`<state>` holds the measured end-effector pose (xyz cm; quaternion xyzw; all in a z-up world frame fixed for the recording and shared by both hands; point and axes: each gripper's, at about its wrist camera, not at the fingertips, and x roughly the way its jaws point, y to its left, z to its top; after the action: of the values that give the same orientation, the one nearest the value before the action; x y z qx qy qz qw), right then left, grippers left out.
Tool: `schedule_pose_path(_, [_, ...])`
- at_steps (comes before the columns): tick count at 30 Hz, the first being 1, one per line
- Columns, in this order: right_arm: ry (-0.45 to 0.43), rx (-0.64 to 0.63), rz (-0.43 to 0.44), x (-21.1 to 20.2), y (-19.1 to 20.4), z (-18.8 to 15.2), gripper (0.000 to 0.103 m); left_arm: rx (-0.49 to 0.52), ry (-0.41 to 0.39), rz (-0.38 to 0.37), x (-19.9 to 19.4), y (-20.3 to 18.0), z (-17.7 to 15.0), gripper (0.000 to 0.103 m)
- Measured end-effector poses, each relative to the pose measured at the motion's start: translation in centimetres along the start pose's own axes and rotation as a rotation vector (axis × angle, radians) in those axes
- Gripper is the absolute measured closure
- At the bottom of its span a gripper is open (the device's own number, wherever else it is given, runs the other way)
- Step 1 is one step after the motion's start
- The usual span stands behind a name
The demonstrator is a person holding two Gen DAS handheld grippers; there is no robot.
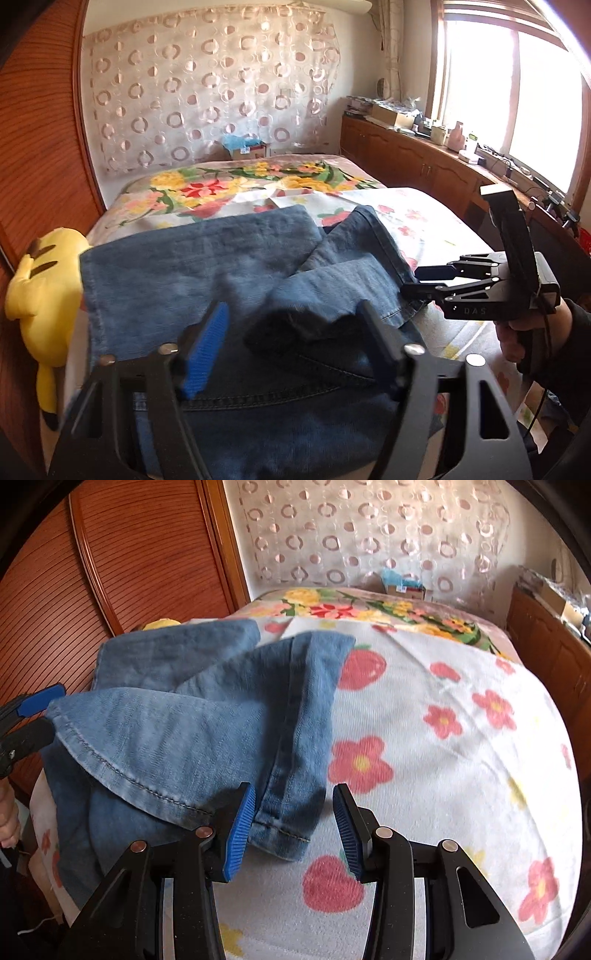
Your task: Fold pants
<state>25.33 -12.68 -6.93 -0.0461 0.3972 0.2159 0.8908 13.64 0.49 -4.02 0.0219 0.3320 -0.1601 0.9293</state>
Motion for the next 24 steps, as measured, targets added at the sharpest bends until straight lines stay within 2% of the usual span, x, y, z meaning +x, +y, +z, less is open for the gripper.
schedule_pose_path(1, [0.002,0.004,0.006,0.2,0.1,0.1,0.058,-0.005,0.004,-0.010,0.2,0.1,0.0,0.042])
schedule_pose_path(3, [-0.001,0.005,0.017,-0.1,0.0,0.3,0.058,-0.019,0.015,-0.032,0.7,0.4,-0.1,0.061])
schedule_pose_path(4, [-0.001,0.006,0.025,-0.1,0.1,0.4,0.065,-0.027,0.016,-0.034,0.8,0.5,-0.1,0.065])
schedule_pose_path(5, [-0.001,0.007,0.042,-0.3,0.0,0.3,0.082,-0.027,0.013,-0.039,0.7,0.6,-0.2,0.073])
schedule_pose_path(7, [-0.012,0.003,0.082,-0.9,-0.4,0.5,0.093,-0.029,0.007,-0.049,0.3,0.5,-0.3,0.084])
schedule_pose_path(9, [-0.037,-0.015,0.077,-1.8,-0.3,1.3,0.099,-0.033,-0.006,-0.053,-0.3,0.4,-0.2,0.093])
schedule_pose_path(19, [-0.257,-0.161,0.099,-9.9,4.5,8.9,0.100,-0.068,-0.143,-0.050,-7.7,0.9,-0.8,0.094])
schedule_pose_path(24, [-0.300,-0.251,0.149,-10.7,9.5,12.7,0.100,-0.116,-0.169,-0.041,-9.9,2.3,-2.3,0.094])
